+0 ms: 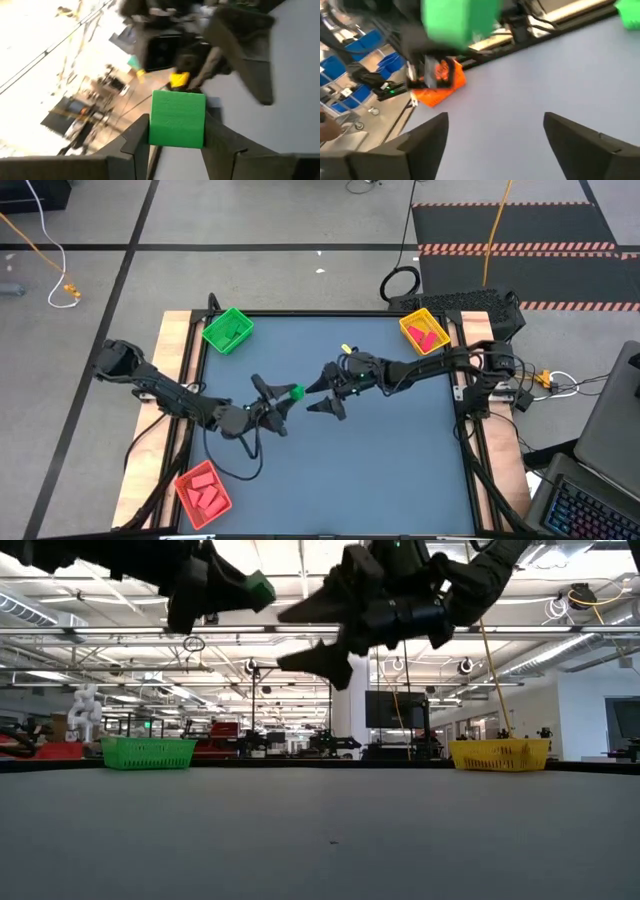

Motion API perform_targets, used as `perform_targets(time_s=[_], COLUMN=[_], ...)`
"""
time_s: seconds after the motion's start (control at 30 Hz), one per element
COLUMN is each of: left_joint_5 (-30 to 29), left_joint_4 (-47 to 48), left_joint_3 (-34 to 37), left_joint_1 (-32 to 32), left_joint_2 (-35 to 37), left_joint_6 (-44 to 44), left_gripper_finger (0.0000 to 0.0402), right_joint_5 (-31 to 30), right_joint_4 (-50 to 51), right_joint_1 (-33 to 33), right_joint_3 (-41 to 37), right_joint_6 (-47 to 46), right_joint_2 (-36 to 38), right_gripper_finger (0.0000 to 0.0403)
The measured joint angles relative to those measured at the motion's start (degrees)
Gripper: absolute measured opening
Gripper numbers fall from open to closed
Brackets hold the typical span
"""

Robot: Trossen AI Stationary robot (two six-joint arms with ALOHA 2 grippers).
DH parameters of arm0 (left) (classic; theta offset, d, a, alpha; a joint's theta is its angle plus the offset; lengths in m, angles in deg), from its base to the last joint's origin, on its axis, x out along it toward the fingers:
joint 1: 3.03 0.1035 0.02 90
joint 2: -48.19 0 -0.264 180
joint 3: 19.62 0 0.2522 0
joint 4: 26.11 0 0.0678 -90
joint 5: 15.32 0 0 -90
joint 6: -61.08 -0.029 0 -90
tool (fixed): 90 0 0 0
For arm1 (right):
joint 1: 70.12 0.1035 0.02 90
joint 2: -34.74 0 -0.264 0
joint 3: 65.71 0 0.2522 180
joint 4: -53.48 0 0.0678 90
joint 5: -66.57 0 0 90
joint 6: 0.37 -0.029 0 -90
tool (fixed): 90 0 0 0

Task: Sort & place blocks by color
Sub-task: Put the green block into the green bin

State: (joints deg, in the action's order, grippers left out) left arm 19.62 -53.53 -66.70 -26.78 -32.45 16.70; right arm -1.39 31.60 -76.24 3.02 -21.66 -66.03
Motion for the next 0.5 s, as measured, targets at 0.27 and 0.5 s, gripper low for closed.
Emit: perform_targets(time_s=[0.27, 0.5], left_joint_5=[-14.08, -9.43], left_joint_4=[6.45, 32.34], left_joint_3=[0.0, 0.0], left_joint_1=[7.76, 27.76], left_joint_2=[8.35, 19.21], left_joint_6=[5.5, 32.43], left_gripper_finger=[0.0137, 0.0137], right_joint_5=[0.5, 0.81], right_joint_4=[1.31, 1.29], right_joint_1=[-0.9, 1.38], right_joint_3=[-5.52, -8.43], right_joint_6=[-2.36, -3.97], right_joint_2=[-0.02, 0.15], right_gripper_finger=[0.0335, 0.033])
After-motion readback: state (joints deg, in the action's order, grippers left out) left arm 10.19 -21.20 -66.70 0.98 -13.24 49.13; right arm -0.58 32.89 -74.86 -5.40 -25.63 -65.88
